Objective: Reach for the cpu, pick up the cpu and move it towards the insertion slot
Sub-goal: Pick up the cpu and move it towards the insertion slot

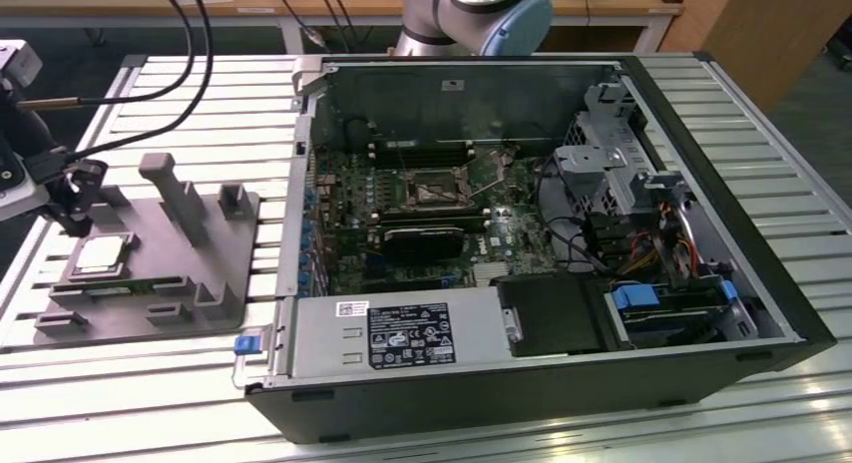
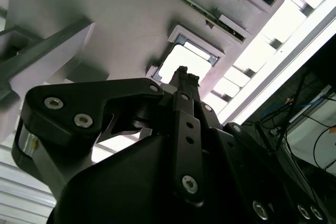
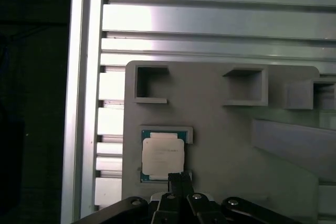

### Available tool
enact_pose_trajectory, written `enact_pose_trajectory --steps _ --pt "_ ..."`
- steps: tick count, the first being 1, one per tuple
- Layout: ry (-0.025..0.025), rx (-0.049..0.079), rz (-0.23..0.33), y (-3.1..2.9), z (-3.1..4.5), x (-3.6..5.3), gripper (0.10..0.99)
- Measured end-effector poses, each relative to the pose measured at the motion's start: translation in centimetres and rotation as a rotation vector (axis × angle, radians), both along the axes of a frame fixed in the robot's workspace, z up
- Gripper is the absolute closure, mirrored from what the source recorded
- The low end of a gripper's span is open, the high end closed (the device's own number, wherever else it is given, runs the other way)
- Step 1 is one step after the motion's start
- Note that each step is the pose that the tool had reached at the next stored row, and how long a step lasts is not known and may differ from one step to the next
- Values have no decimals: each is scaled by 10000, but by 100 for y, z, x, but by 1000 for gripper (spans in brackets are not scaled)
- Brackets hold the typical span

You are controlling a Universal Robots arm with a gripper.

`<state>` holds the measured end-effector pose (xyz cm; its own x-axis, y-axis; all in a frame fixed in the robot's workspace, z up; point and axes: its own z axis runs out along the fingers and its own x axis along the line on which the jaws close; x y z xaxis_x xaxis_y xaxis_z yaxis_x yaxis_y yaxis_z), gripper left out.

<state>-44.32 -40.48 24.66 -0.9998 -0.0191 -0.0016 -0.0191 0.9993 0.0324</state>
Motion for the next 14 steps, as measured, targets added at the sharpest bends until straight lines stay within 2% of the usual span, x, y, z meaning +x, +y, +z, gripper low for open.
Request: enact_pose_trajectory --steps 14 --pt "0 0 1 -1 -235 -58 980"
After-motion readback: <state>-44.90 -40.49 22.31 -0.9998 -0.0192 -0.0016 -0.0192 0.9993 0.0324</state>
